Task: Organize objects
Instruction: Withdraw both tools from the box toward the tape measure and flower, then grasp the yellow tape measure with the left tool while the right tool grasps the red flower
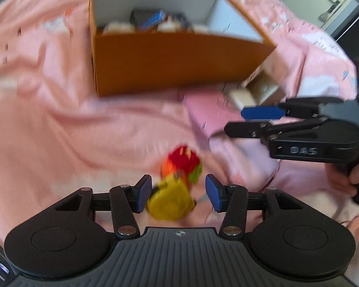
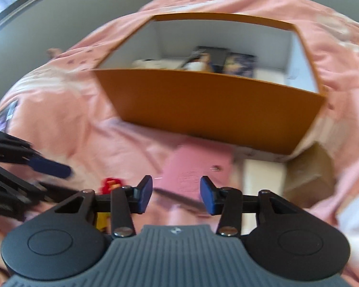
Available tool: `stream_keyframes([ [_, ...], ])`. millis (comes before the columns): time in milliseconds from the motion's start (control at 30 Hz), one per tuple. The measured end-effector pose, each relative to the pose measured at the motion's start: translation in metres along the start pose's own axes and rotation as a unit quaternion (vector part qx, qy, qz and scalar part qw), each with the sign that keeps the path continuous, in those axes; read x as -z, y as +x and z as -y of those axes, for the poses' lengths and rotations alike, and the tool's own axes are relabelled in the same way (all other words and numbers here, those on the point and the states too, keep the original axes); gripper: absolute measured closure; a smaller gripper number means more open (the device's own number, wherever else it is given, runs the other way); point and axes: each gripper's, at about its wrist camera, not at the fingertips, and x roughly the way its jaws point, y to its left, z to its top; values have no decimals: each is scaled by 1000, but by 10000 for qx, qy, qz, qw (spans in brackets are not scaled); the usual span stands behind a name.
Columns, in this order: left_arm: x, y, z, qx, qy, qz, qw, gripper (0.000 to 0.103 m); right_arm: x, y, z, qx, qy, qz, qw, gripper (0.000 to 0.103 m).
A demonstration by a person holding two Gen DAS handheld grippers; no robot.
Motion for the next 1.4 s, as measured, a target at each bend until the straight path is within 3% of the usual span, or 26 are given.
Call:
stream_keyframes([
  [167,8,18,-1,-353,-220,-274,9988,34,5,6,-13,-363,-193,-189,9990,57],
  [467,14,35,-10,-336,-696,-453,9960,33,-2,30,-20,-1109,-49,-463,9927,59],
  [700,15,39,-15,-344,-848,-498,9946,34,-3,54,-24,-1244,33,-817,9889,59],
  [1000,20,32,-20,-262,-941,-342,9946,40,2,74,-12,-1595,495,-968,9812,62],
  [1400,12,-1,-23,-183,-783,347,9962,40,-14,26,-5,-1318,407,-125,9904,67],
])
